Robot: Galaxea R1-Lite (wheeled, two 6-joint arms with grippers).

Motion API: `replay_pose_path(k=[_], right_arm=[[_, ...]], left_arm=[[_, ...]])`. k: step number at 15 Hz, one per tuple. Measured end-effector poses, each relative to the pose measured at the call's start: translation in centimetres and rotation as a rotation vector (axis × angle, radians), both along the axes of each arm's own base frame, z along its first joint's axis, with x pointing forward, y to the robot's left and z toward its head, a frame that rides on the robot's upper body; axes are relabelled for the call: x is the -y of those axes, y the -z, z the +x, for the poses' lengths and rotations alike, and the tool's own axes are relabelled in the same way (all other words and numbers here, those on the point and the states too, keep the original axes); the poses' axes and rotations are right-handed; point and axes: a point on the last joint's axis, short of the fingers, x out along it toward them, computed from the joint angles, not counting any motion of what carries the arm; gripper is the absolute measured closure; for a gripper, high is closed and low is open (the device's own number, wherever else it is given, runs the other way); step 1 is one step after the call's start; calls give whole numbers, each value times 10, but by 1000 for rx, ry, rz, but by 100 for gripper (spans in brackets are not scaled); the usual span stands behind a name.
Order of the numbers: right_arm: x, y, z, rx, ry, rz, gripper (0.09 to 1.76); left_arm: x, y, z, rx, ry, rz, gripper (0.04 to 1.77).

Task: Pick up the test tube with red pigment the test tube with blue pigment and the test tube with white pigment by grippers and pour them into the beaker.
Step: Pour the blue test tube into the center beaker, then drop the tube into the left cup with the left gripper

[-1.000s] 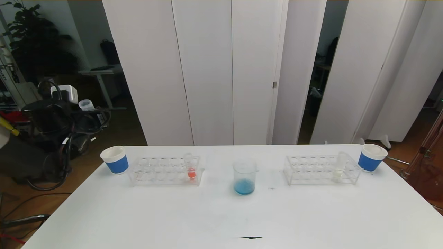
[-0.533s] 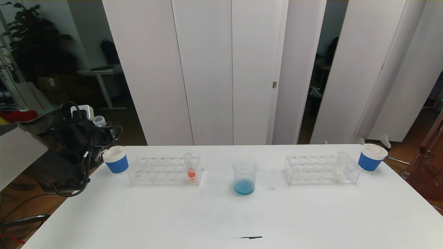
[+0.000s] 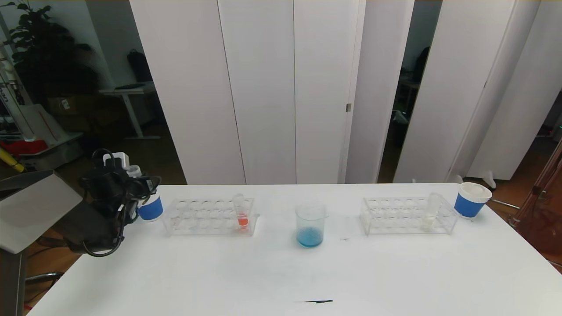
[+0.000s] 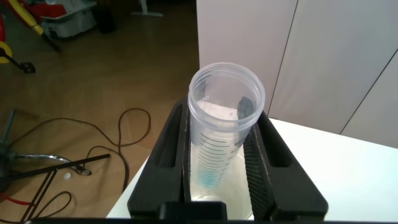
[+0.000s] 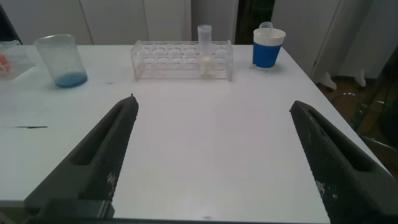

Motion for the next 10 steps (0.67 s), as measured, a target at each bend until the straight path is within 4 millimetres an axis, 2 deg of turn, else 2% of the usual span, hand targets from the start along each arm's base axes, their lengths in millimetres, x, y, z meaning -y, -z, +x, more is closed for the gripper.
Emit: replay_pose_path(k=[4,5,6,8,9,10], right_arm=[[0,0,0,0,0,0,10],[0,0,0,0,0,0,10],[0,0,0,0,0,0,10],[0,0,0,0,0,0,10],[0,0,0,0,0,0,10],[0,0,0,0,0,0,10]], left_arm=[[0,12,0,-28,-1,-7,123],[-1,13,1,-29,0,-8,119],[0,13,1,-31,1,-8,100],[-1,14,0,-33,1,-8,31],[-1,15,0,-35,1,-9,12],[-1,15,0,-35,1,-9,6]])
